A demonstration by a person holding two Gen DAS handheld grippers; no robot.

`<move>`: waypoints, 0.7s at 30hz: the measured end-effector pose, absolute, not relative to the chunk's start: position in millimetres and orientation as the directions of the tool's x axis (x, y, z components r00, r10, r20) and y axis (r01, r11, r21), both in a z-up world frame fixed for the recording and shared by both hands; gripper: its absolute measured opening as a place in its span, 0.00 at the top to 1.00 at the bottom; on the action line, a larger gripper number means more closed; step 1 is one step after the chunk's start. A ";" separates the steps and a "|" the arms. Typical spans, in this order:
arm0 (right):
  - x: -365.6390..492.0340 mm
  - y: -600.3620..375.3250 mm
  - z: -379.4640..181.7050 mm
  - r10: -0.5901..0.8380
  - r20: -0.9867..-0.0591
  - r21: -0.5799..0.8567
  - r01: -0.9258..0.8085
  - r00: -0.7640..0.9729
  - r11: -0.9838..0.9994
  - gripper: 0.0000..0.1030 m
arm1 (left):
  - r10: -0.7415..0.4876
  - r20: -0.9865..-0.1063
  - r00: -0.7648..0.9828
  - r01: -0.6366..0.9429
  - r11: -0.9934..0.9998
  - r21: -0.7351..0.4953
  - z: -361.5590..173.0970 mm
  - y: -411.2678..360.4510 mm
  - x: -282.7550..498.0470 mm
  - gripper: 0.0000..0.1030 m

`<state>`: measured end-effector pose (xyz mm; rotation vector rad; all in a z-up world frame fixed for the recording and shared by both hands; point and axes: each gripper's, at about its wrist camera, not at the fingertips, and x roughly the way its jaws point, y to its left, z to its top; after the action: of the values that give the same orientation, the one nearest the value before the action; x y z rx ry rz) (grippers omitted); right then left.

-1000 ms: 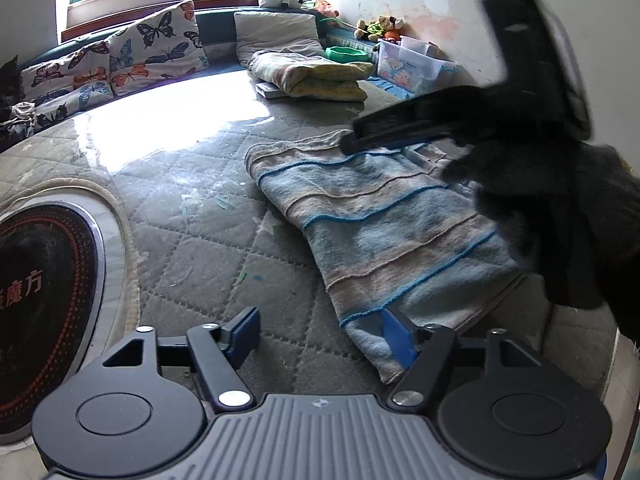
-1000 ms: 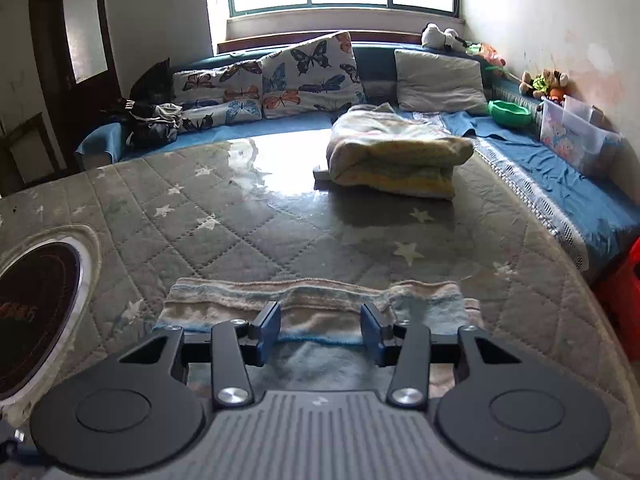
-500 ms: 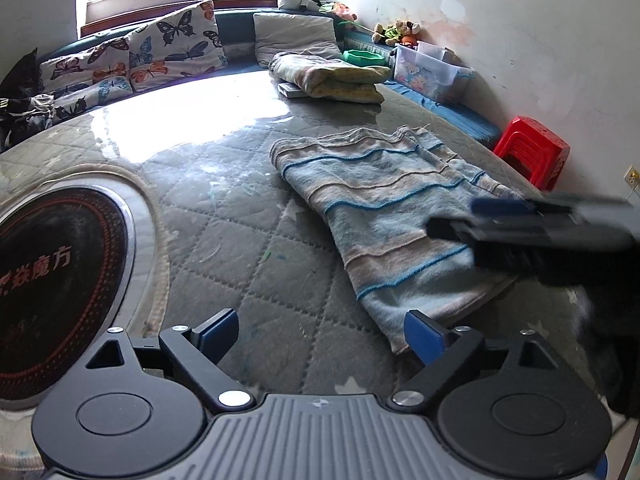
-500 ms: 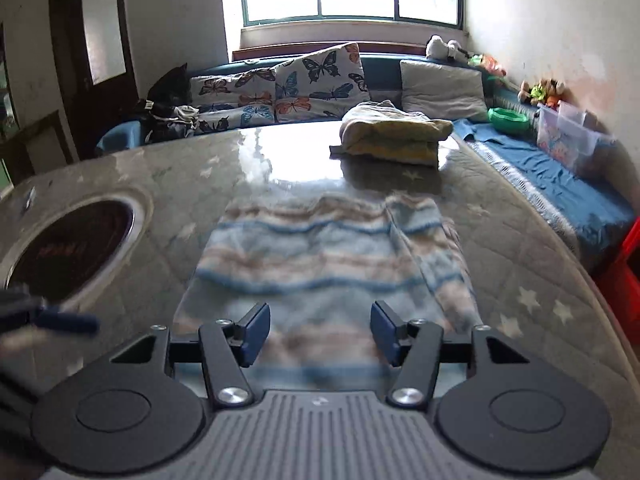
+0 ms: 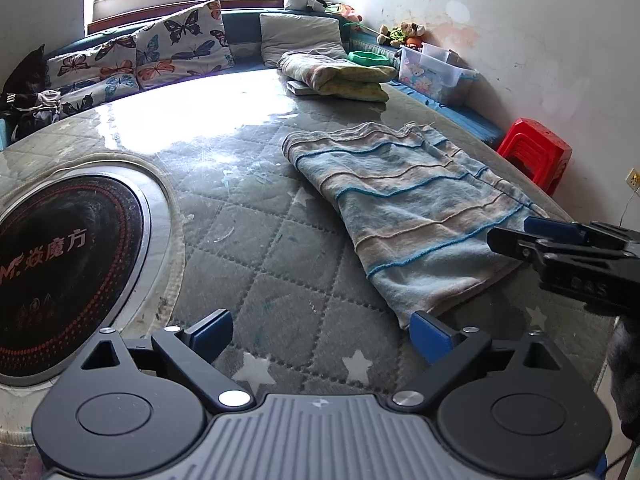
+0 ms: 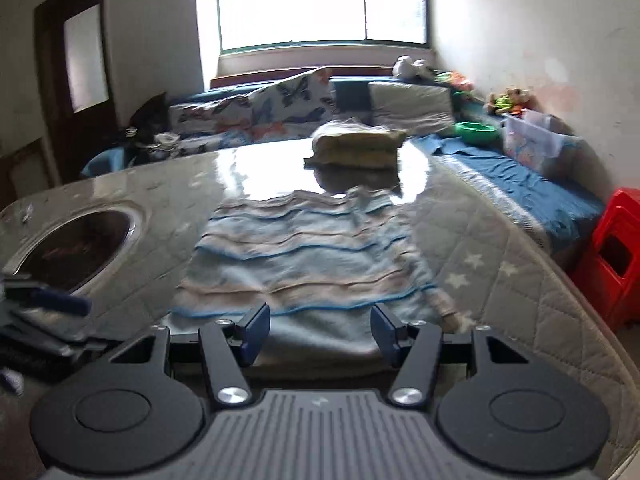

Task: Fold towel

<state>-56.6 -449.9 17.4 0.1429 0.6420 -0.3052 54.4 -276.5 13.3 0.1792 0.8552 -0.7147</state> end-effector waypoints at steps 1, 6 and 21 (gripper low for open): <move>-55.3 -453.2 14.3 -0.246 -0.620 0.034 0.339 0.745 0.940 0.44 | -0.504 -0.742 0.442 0.641 0.756 -0.133 13.2 -276.4 54.4 0.06; -58.9 -469.9 7.3 -0.204 -0.627 0.132 0.360 0.752 0.924 0.45 | -0.511 -0.733 0.448 0.644 0.754 -0.132 16.3 -280.5 55.4 0.06; -44.5 -499.2 10.5 -0.170 -0.597 0.262 0.391 0.784 0.883 0.45 | -0.496 -0.746 0.444 0.672 0.735 -0.088 9.8 -314.3 58.2 0.06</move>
<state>-44.5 -499.2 10.5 0.3879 0.5985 -0.3106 58.2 -314.3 9.8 0.2342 0.8392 -0.7315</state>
